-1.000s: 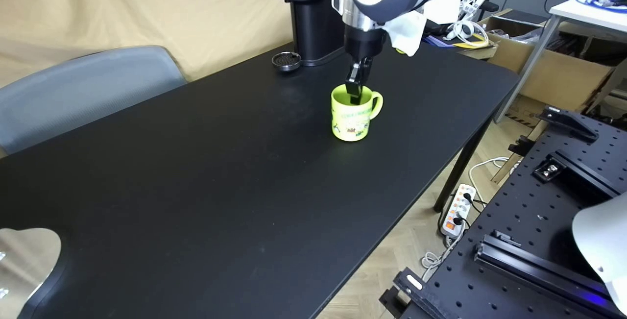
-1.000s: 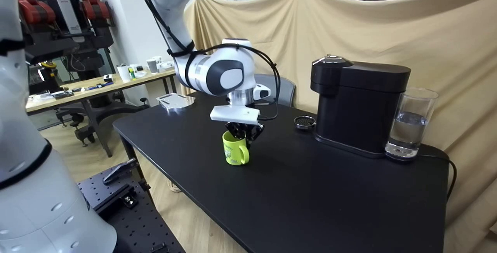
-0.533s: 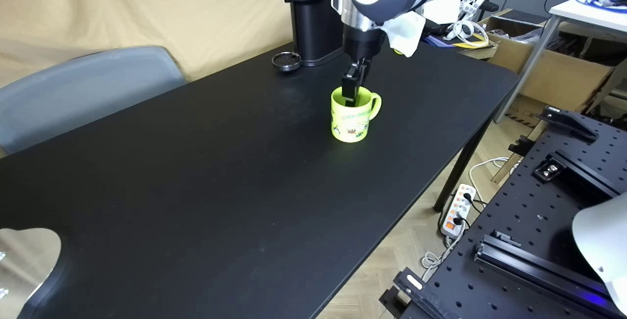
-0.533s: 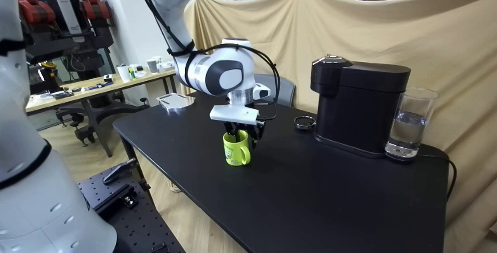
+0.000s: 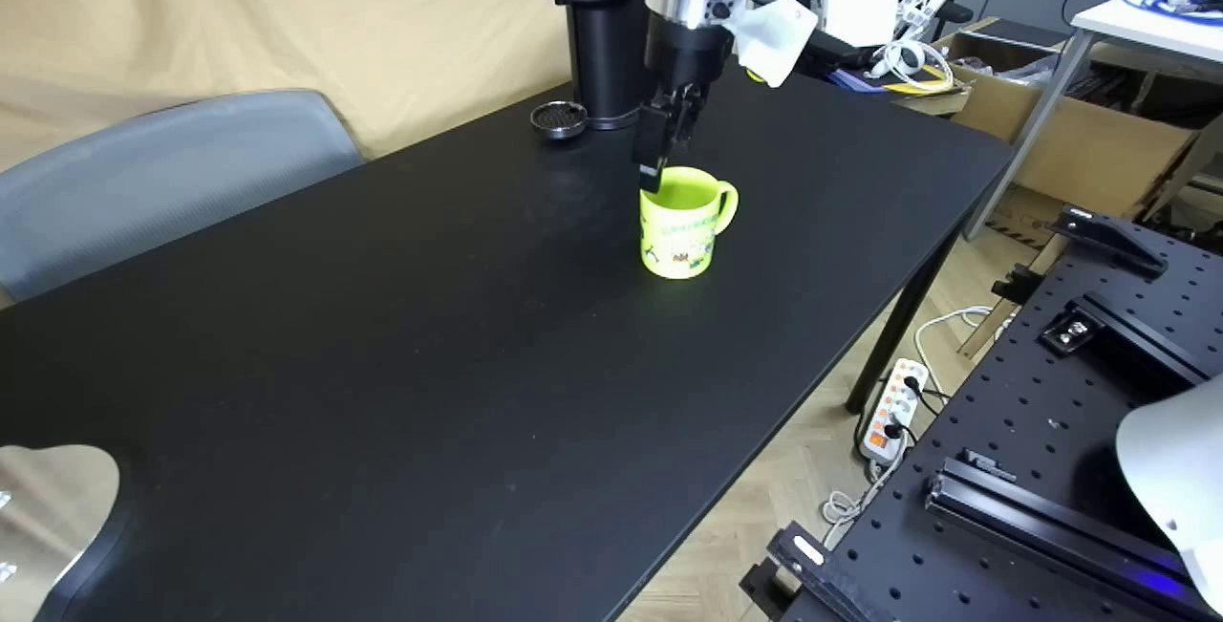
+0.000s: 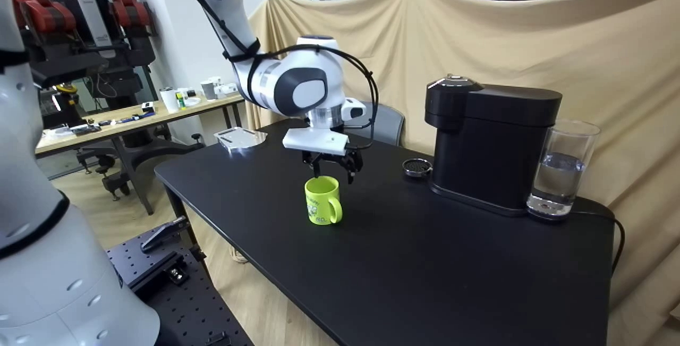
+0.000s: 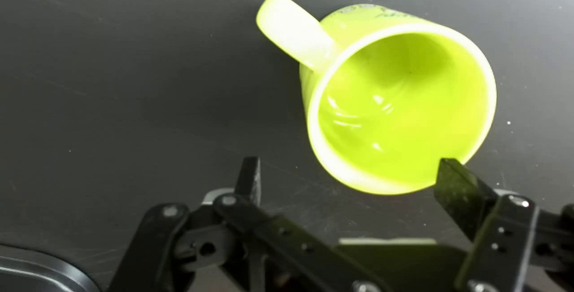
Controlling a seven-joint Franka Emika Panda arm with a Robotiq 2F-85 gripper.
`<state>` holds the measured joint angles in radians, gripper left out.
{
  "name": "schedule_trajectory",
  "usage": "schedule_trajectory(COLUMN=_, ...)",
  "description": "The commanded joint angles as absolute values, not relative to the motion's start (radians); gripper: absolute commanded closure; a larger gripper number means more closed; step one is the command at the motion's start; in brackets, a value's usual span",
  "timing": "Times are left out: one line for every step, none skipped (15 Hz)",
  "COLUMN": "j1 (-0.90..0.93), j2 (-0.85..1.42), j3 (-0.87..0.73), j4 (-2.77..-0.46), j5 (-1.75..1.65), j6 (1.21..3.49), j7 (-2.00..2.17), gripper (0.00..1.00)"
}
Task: Pick up the cup from the table and slightly move it to the right.
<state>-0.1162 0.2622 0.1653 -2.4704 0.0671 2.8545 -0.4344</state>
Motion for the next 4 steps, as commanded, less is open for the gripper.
schedule_trajectory(j1=-0.101, j2=0.188, j3=0.165, j4=-2.474, j5=0.082, j6=2.790, j7=-0.394, gripper=0.00)
schedule_trajectory(j1=-0.093, j2=0.174, j3=0.159, j4=-2.470, j5=0.080, j6=2.767, j7=-0.386, gripper=0.00)
schedule_trajectory(j1=-0.089, j2=0.162, j3=0.157, j4=-2.466, j5=0.083, j6=2.753, j7=-0.389, gripper=0.00)
schedule_trajectory(j1=-0.083, j2=0.150, j3=0.152, j4=-2.462, j5=0.085, j6=2.736, j7=-0.386, gripper=0.00)
